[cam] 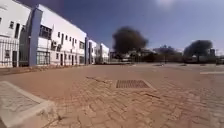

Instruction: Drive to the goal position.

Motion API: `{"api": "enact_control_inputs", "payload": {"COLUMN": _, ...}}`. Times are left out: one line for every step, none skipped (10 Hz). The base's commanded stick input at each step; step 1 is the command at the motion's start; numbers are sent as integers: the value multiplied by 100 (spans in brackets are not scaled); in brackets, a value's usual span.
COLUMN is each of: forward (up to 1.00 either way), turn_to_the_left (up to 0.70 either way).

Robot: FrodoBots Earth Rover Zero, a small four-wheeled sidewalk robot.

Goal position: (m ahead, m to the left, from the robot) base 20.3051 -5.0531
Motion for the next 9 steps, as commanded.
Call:
{"api": "enact_control_inputs", "payload": {"forward": 0, "turn_to_the_left": 0}}
{"api": "enact_control_inputs", "payload": {"forward": 0, "turn_to_the_left": 0}}
{"api": "enact_control_inputs", "payload": {"forward": 0, "turn_to_the_left": 0}}
{"api": "enact_control_inputs", "payload": {"forward": 0, "turn_to_the_left": 0}}
{"api": "enact_control_inputs", "payload": {"forward": 1, "turn_to_the_left": 0}}
{"api": "enact_control_inputs", "payload": {"forward": 7, "turn_to_the_left": 0}}
{"api": "enact_control_inputs", "payload": {"forward": 70, "turn_to_the_left": 0}}
{"api": "enact_control_inputs", "payload": {"forward": 70, "turn_to_the_left": 0}}
{"api": "enact_control_inputs", "payload": {"forward": 70, "turn_to_the_left": 0}}
